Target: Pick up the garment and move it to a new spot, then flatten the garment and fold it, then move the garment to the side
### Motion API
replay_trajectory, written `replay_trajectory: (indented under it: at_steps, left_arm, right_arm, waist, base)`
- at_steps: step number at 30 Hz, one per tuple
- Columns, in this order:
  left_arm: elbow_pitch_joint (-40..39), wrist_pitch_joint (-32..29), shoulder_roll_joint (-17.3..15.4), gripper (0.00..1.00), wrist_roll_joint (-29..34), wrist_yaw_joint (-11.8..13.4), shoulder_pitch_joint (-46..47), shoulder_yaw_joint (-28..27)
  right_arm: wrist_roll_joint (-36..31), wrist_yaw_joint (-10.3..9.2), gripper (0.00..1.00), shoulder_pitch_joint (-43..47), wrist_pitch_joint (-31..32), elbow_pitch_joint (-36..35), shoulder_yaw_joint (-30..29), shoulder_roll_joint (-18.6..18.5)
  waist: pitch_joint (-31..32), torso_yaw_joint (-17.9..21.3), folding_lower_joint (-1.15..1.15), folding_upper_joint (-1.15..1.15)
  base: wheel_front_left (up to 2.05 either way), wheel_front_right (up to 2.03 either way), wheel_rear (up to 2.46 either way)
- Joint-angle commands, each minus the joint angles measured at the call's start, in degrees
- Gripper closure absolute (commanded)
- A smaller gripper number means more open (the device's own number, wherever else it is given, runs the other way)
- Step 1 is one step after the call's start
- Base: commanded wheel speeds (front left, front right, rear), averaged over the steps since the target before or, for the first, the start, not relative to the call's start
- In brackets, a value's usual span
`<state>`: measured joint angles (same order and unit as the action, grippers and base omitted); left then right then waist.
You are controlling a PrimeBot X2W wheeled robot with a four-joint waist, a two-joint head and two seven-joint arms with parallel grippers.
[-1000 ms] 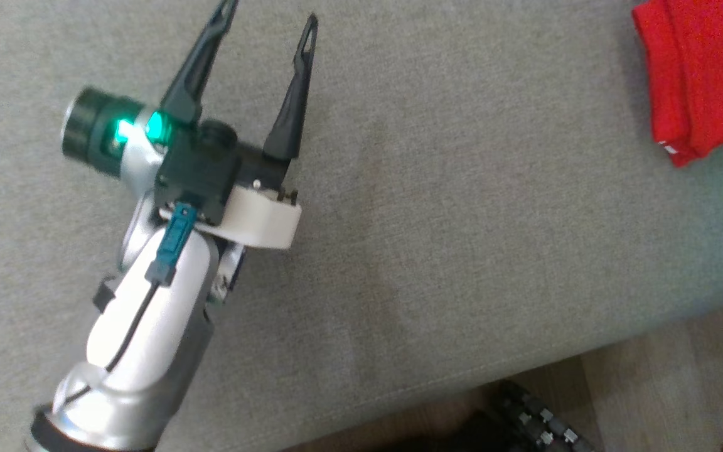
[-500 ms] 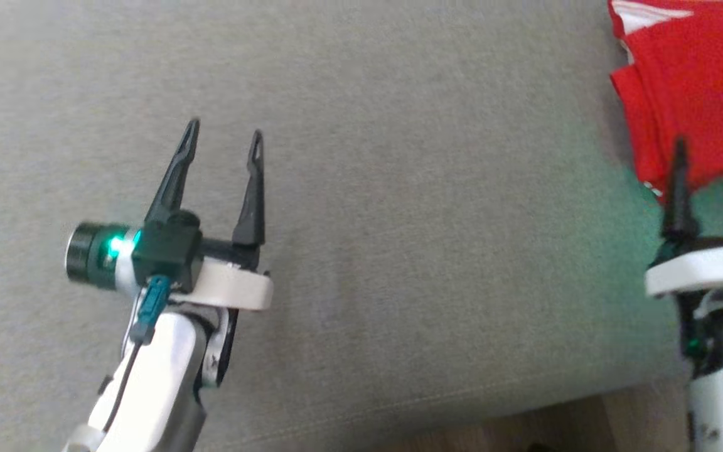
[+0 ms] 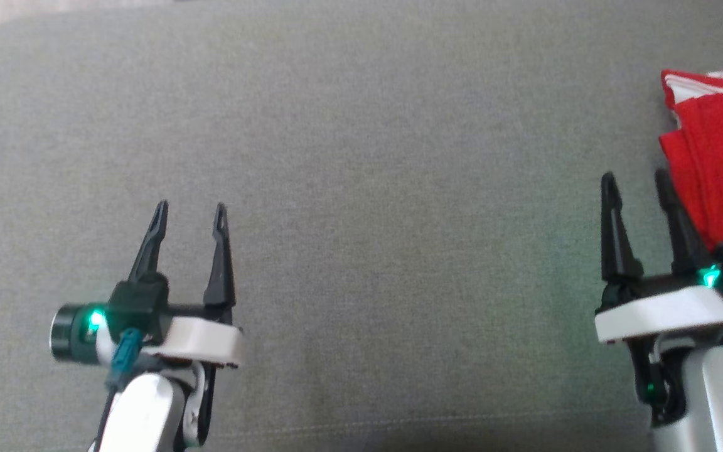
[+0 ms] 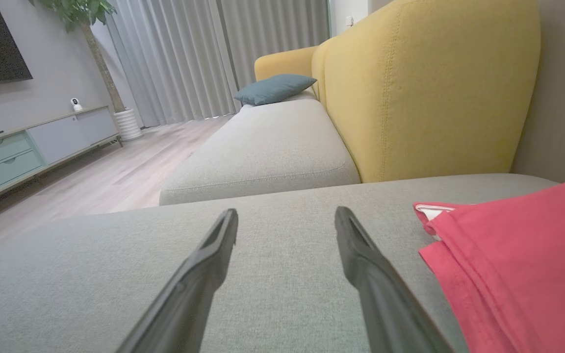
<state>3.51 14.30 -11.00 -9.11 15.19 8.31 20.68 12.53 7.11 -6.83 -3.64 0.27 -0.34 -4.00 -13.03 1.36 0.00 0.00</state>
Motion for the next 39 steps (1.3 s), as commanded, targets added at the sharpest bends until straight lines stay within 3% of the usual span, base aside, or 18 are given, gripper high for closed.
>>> replay_trajectory:
  at_steps: [1,16,39]
  left_arm:
    - [-1.6,0.7,-1.2,0.0,-0.8,0.1,0.6,-2.6]
    - [0.8,0.5,-2.2,0.0,-3.2,-0.5,-5.0,-2.5]
    - [0.8,0.4,-2.7,0.0,-3.7,0.4,-4.8,-2.2]
  right_arm:
    - [0.1,0.37,0.0,0.6,0.3,-2.4,1.4,0.4]
    - [-1.3,0.37,0.0,7.4,2.2,-3.5,2.4,1.1]
    - [-1.8,0.37,0.0,8.4,3.1,-4.9,2.4,1.1]
  waist:
    - [1.9,-0.7,0.0,0.0]
    - [8.6,-0.3,0.0,0.0]
    - [8.8,-0.4,0.0,0.0]
  base:
    - [0.0,0.0,0.0]
    - [0.0,0.0,0.0]
    - [0.0,0.0,0.0]
